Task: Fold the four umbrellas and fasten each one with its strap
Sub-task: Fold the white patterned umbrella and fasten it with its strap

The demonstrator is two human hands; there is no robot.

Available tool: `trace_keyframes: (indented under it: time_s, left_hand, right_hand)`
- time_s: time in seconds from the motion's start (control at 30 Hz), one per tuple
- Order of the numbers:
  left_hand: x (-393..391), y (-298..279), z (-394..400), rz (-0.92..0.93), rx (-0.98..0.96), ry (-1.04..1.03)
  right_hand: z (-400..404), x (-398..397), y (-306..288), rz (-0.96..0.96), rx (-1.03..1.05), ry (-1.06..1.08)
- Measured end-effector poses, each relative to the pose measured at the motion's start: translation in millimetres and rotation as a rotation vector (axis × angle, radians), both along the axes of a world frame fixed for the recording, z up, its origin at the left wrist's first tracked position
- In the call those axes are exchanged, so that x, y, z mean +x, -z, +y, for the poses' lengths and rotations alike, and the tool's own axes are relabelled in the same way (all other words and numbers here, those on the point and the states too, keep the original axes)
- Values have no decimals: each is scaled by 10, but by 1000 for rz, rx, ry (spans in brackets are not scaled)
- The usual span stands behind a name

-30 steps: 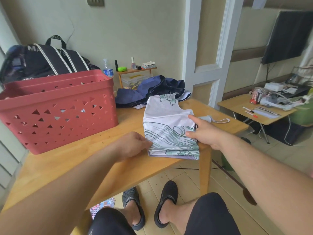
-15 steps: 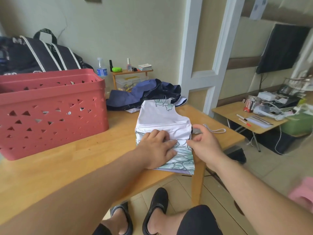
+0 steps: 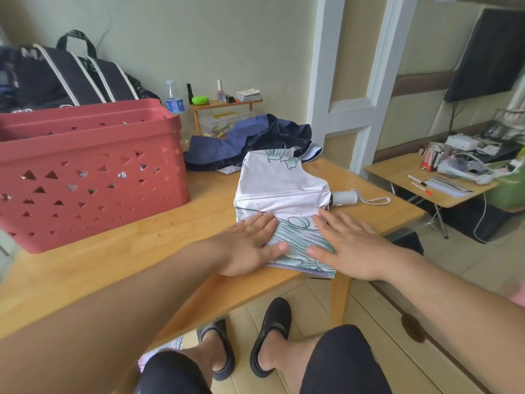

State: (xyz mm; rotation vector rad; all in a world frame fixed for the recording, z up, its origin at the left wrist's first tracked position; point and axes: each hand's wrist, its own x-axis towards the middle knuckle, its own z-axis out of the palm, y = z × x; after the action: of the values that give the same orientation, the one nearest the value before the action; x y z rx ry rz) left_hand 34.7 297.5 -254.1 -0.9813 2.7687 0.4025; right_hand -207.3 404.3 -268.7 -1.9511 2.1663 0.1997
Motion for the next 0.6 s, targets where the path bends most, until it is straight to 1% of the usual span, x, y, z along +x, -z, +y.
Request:
trace_keyframes:
  time_s: [0.07,0.1,0.13,0.2,0.27,0.3,0.33,0.37,0.43,0.47,0.5,0.57,0.6]
  left_hand:
    - [-24,-42,-63,158,39,-116]
    - [-56,-55,-108,219,1,-179]
    - [-89,-69,-146,241,-75,-207]
    - [-114,-52,-222,148,-223,-112]
    - [-79,-14,-238,30,-269,0]
    - [-54,-3,-224,-11,-275,9]
    - [-45,6,-203,-37,-280,10]
    - [-37,5,-159,-59,-276,-4]
    - [-42,4,-82,-75,-265,-24]
    - [-51,6,-67,-77,-259,-30]
    - [-54,5,-58,-74,-250,-42]
    - [-44,15,-36,-77,-238,-44]
    - [-21,16,-24,-82,-234,-38]
  right_hand:
    - [6,-24,-58,4,37,4]
    - [-6,-26,-96,0,59,8]
    - [-15,-17,-149,0,85,13]
    - [-25,34,-276,31,150,39]
    - [-34,106,-412,141,213,68]
    - [-43,165,-486,220,214,65]
    - [-61,226,-558,280,158,56]
    - [-86,299,-623,297,21,42]
    - [-166,442,-631,222,-387,-42]
    - [-212,505,-586,140,-533,-94]
    - [-260,556,-493,43,-595,-127]
    - [-336,577,-228,-121,-552,-130]
    - [-355,559,-86,-153,-513,-100]
